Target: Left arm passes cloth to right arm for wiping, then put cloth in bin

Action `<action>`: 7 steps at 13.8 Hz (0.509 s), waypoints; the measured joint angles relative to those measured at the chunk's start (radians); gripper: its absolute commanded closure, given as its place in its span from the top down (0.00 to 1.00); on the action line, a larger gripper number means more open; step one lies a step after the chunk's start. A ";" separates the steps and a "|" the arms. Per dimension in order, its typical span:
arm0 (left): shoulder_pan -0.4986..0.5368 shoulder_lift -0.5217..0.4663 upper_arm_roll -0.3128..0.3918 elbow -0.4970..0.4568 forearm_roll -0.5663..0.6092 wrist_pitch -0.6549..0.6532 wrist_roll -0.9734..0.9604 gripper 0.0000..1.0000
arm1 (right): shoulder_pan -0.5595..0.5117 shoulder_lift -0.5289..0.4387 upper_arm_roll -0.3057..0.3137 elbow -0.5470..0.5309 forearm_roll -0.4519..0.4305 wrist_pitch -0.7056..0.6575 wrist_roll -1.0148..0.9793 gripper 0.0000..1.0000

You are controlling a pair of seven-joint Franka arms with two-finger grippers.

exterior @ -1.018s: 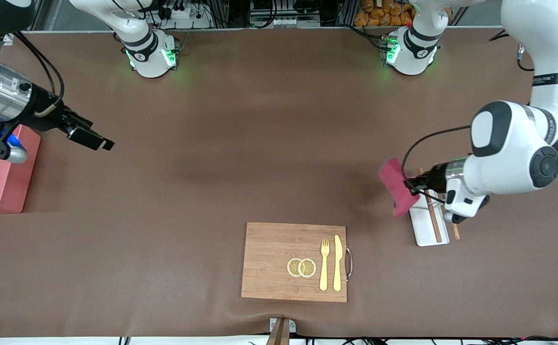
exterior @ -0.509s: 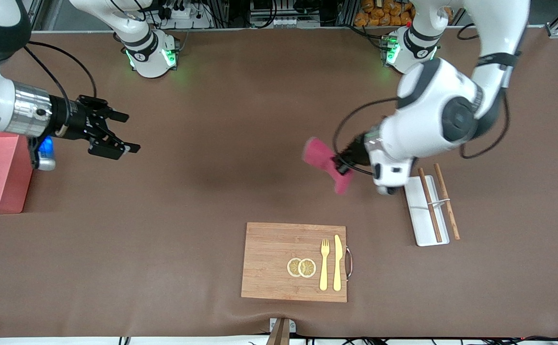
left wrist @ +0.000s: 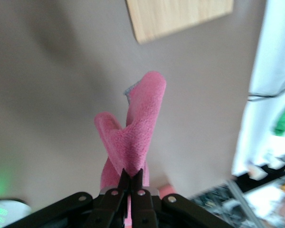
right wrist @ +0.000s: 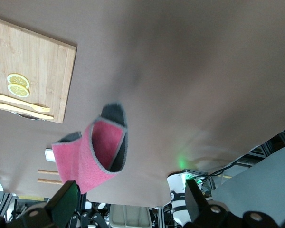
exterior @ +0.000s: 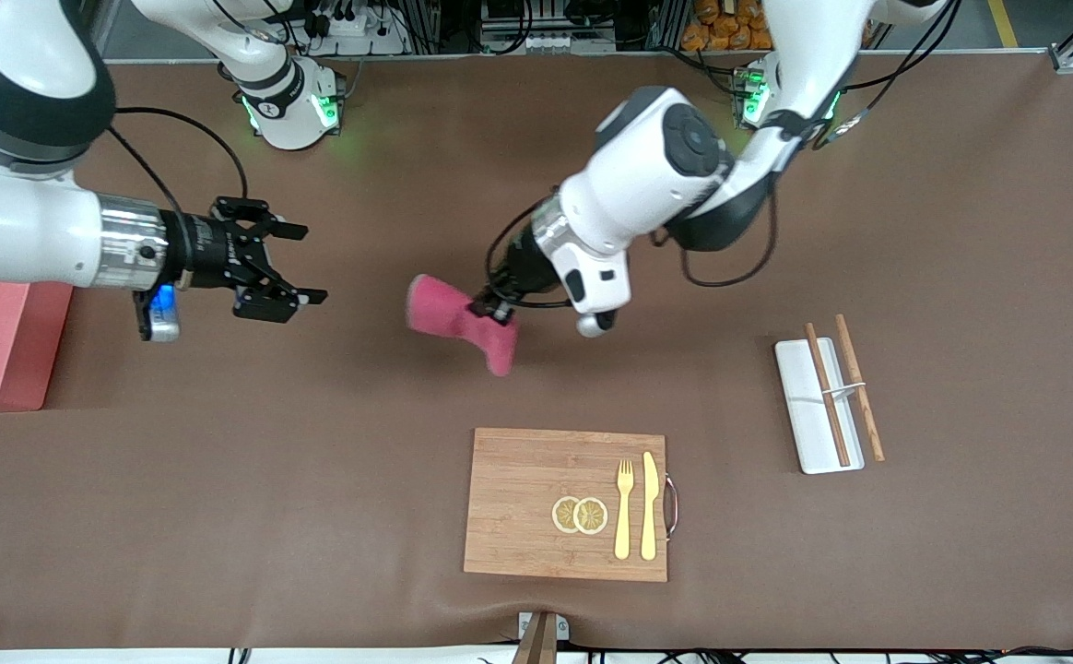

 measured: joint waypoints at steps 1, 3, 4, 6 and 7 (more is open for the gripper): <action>-0.029 0.019 0.001 0.019 0.000 0.057 -0.043 0.00 | 0.015 0.010 0.000 -0.001 0.000 0.020 0.009 1.00; -0.081 0.049 0.001 0.054 0.000 0.163 -0.120 0.00 | 0.038 0.034 0.000 -0.003 0.000 0.053 0.012 1.00; -0.100 0.058 0.002 0.066 0.000 0.208 -0.153 0.00 | 0.047 0.048 0.000 -0.003 0.000 0.070 0.012 0.99; -0.119 0.062 0.001 0.078 0.000 0.241 -0.190 0.00 | 0.068 0.072 0.001 -0.004 0.000 0.103 0.012 0.28; -0.120 0.062 0.001 0.084 0.000 0.243 -0.199 0.00 | 0.078 0.082 0.001 -0.004 -0.001 0.117 0.012 0.02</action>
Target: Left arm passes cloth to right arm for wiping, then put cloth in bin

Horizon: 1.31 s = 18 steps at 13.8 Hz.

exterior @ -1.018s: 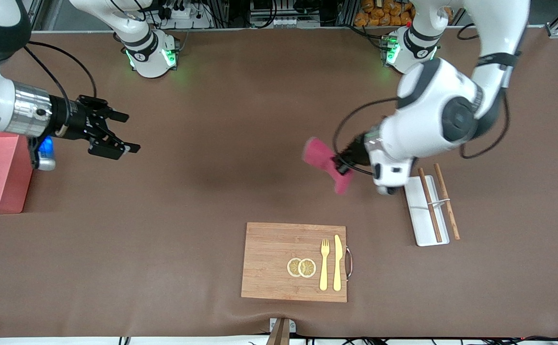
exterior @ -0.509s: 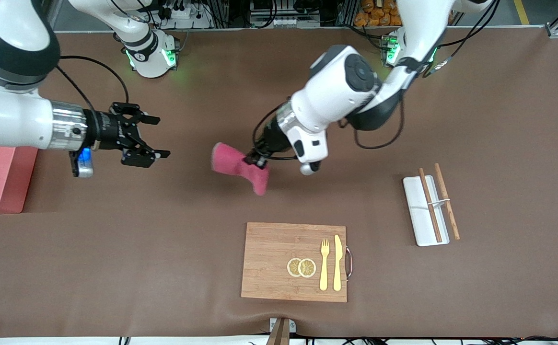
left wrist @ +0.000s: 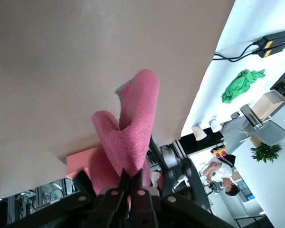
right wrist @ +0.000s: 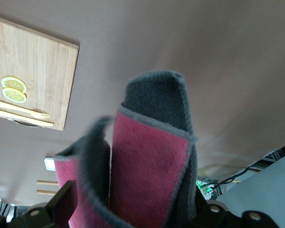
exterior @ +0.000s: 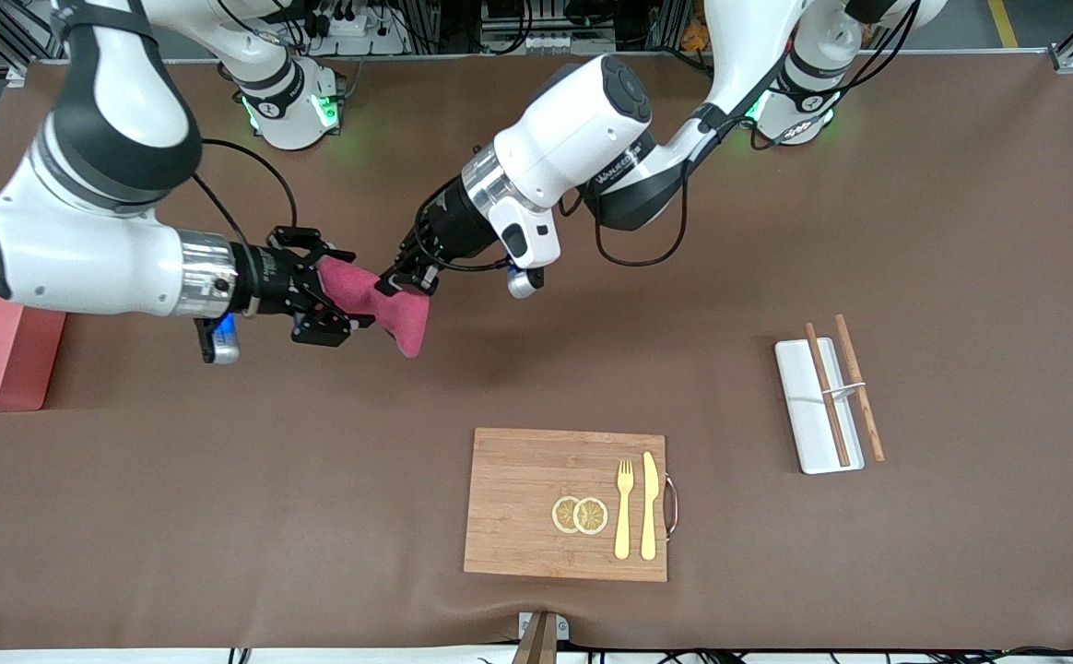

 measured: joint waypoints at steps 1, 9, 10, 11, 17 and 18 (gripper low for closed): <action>0.001 0.000 0.000 0.006 0.000 0.000 -0.007 0.00 | 0.007 0.010 0.000 0.000 0.000 0.009 0.000 0.00; 0.013 -0.010 0.007 0.024 0.000 -0.035 -0.011 1.00 | 0.008 0.028 -0.011 0.005 -0.002 0.024 -0.015 0.00; 0.026 -0.023 0.009 0.032 0.000 -0.088 -0.011 1.00 | 0.007 0.028 -0.013 0.008 -0.002 0.024 -0.020 0.00; 0.051 -0.047 0.011 0.040 0.000 -0.149 -0.011 1.00 | 0.001 0.028 -0.015 0.014 -0.003 0.022 -0.033 0.00; 0.329 -0.250 0.019 0.029 0.046 -0.794 0.296 1.00 | -0.052 0.034 -0.020 -0.008 -0.195 -0.007 -0.331 0.00; 0.375 -0.265 0.020 0.025 0.064 -0.907 0.406 1.00 | -0.054 0.042 -0.020 -0.033 -0.235 0.021 -0.392 0.00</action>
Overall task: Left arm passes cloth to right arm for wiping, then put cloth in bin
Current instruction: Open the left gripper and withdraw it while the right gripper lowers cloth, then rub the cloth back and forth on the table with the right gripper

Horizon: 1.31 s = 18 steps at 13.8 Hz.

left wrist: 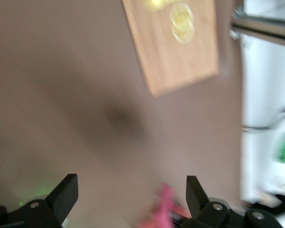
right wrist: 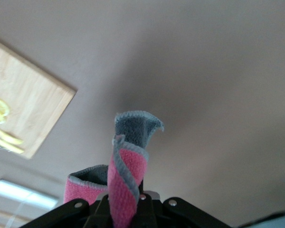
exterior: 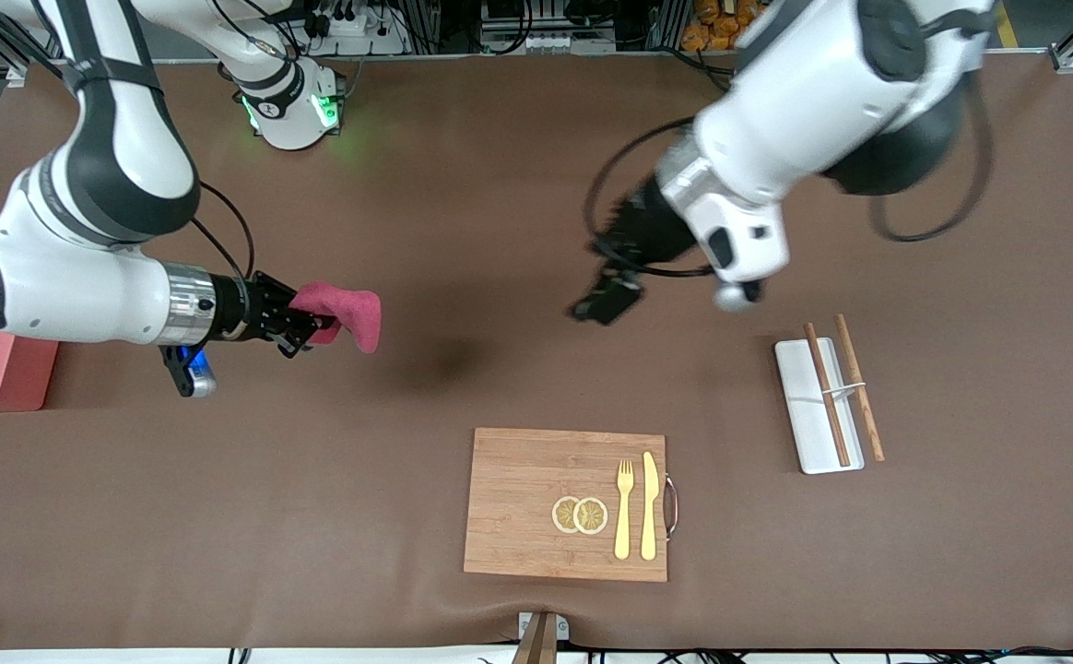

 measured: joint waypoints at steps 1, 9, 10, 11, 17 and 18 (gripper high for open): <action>0.049 -0.013 0.001 -0.006 0.020 -0.103 0.119 1.00 | -0.004 0.011 0.000 -0.037 -0.034 0.050 -0.069 0.00; 0.406 -0.194 0.003 -0.220 0.132 -0.274 0.873 1.00 | 0.039 0.213 0.008 -0.268 -0.080 0.622 -0.281 0.00; 0.446 -0.214 0.003 -0.230 0.132 -0.285 0.953 1.00 | 0.045 0.235 0.007 -0.268 -0.083 0.653 -0.309 0.00; 0.483 -0.229 0.003 -0.236 0.132 -0.296 1.034 1.00 | 0.043 0.248 -0.002 -0.269 -0.087 0.671 -0.355 0.00; 0.636 -0.259 0.003 -0.243 0.132 -0.336 1.394 1.00 | -0.249 0.254 -0.063 -0.279 -0.103 0.672 -0.982 0.00; 0.638 -0.264 0.003 -0.243 0.132 -0.338 1.409 1.00 | -0.308 0.254 -0.069 -0.274 -0.121 0.672 -1.086 0.00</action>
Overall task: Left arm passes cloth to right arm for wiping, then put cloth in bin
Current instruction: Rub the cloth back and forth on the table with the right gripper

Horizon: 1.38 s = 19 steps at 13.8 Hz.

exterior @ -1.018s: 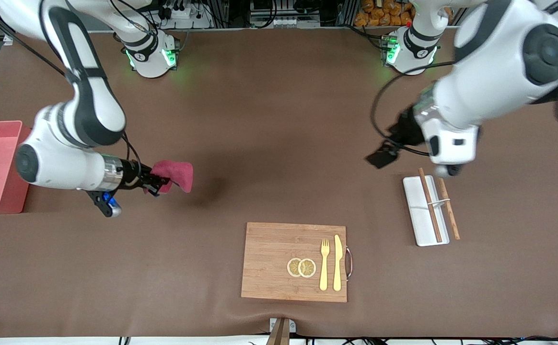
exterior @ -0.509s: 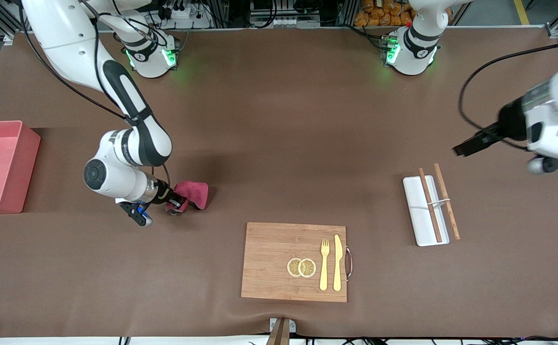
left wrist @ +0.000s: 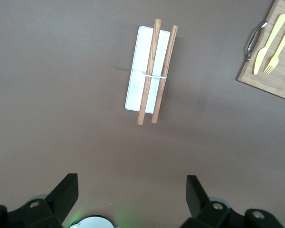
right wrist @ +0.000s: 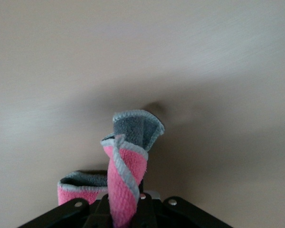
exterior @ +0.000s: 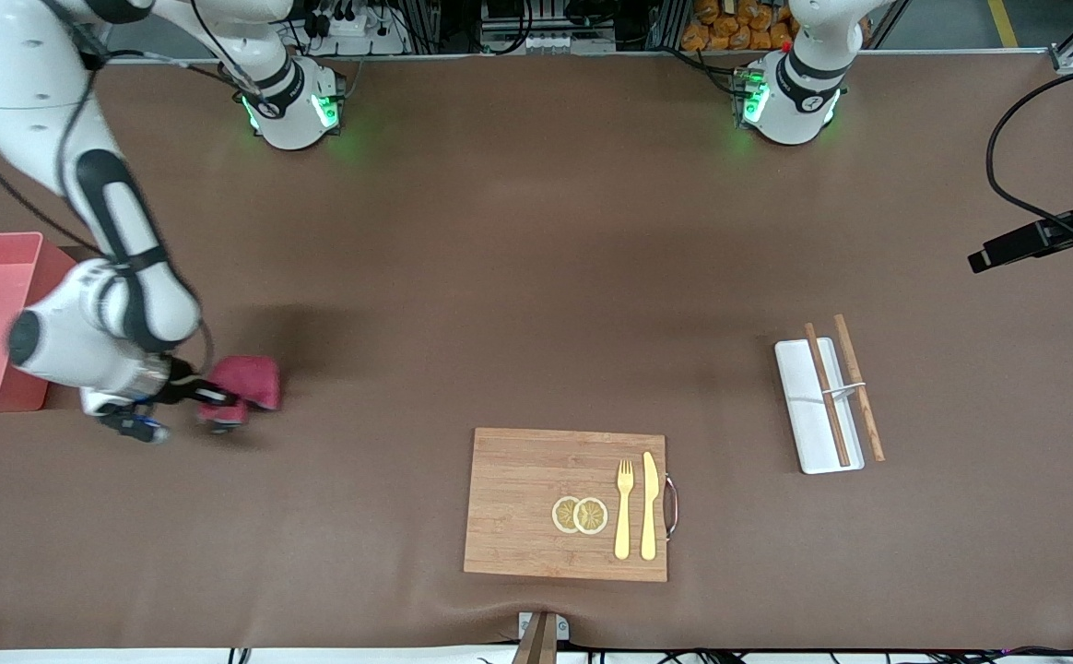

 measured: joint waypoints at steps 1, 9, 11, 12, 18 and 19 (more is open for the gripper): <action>-0.001 -0.008 -0.001 0.000 0.000 -0.003 0.002 1.00 | -0.049 0.000 -0.004 0.009 -0.037 0.001 -0.073 0.00; -0.200 -0.086 0.192 -0.045 0.028 -0.012 0.022 1.00 | -0.160 0.004 0.007 0.192 -0.403 -0.098 -0.151 0.00; -0.264 -0.087 0.240 -0.045 0.028 -0.012 0.022 1.00 | -0.103 0.027 0.015 0.188 -0.406 -0.081 -0.084 0.00; -0.298 -0.087 0.259 -0.045 0.028 -0.012 0.022 1.00 | -0.065 0.041 0.017 0.181 -0.407 -0.046 -0.038 0.00; -0.354 -0.091 0.274 -0.045 0.029 -0.012 0.022 1.00 | 0.151 0.073 0.025 0.148 -0.408 -0.018 0.375 0.00; -0.359 -0.092 0.275 -0.045 0.029 -0.012 0.022 1.00 | 0.197 0.072 0.030 0.149 -0.408 -0.035 0.476 0.00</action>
